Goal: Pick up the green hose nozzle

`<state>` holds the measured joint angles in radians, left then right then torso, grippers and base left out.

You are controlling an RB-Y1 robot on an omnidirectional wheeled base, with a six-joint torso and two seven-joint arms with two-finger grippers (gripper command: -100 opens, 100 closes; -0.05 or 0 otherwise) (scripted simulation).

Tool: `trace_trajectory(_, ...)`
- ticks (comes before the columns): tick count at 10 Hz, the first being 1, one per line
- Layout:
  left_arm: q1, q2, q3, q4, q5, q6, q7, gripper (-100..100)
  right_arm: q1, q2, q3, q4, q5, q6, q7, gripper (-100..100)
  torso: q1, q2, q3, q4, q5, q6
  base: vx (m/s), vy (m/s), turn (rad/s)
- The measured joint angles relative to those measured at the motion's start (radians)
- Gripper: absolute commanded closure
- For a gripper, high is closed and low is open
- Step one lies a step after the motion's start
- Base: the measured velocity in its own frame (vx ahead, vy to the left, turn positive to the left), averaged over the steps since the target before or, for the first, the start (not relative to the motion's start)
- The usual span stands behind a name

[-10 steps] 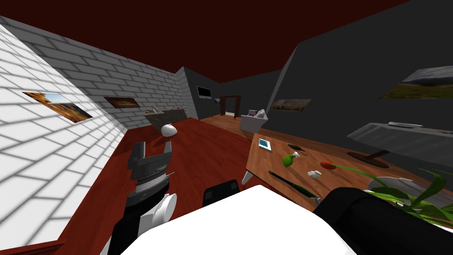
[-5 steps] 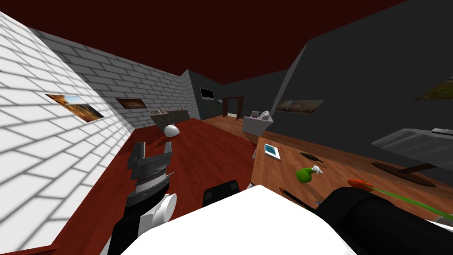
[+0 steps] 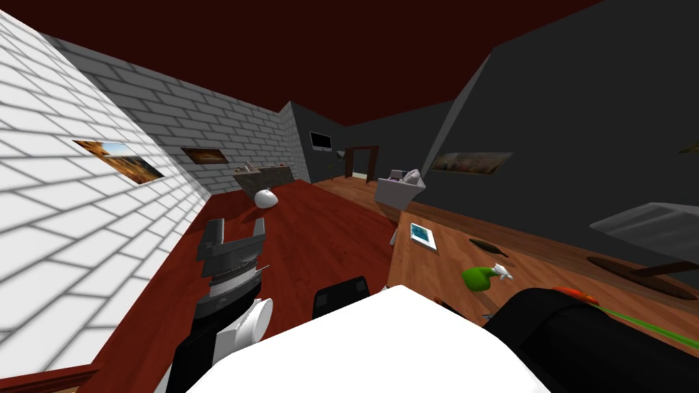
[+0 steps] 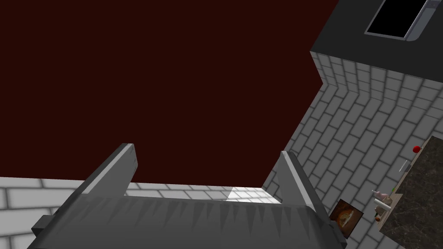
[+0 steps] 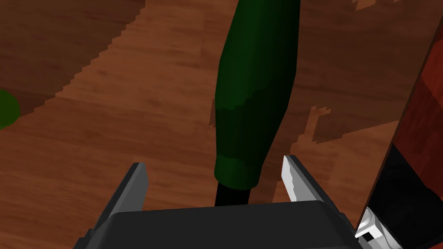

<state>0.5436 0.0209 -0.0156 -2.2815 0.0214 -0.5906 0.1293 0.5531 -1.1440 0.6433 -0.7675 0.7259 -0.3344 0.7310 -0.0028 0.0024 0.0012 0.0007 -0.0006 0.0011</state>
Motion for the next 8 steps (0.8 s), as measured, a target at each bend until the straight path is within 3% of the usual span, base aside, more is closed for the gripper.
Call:
trace_trajectory(1,0.000,0.000,0.000,0.000,0.000,0.000,0.000,0,-0.005,0.013,-0.002,0.014,0.001,0.001,0.006,-100,0.001,0.000,0.000,0.000,0.000,0.000,-0.008,-0.019,0.001)
trace_trajectory(2,0.000,0.000,0.000,0.000,0.000,0.000,0.000,0,-0.006,0.014,-0.003,0.016,0.001,0.001,0.008,100,0.003,0.000,0.000,0.000,0.001,0.000,-0.003,-0.002,-0.014)
trace_trajectory(6,0.000,0.000,0.000,0.000,0.000,0.000,0.000,0,-0.006,0.015,-0.003,0.016,0.000,0.000,0.006,100,0.005,-0.001,0.000,0.000,0.002,-0.001,0.000,0.000,0.000)
trace_trajectory(7,0.000,0.000,0.000,0.000,0.000,0.000,0.000,0,-0.006,0.015,-0.003,0.015,0.000,0.000,0.006,0,0.006,-0.001,0.000,0.000,0.002,-0.001,0.000,0.000,0.000)
trace_trajectory(8,0.000,0.000,0.000,0.000,0.000,0.000,0.000,0,-0.006,0.015,-0.003,0.015,0.000,0.000,0.007,100,0.006,-0.001,-0.001,0.000,0.002,-0.001,0.010,0.047,-0.066)
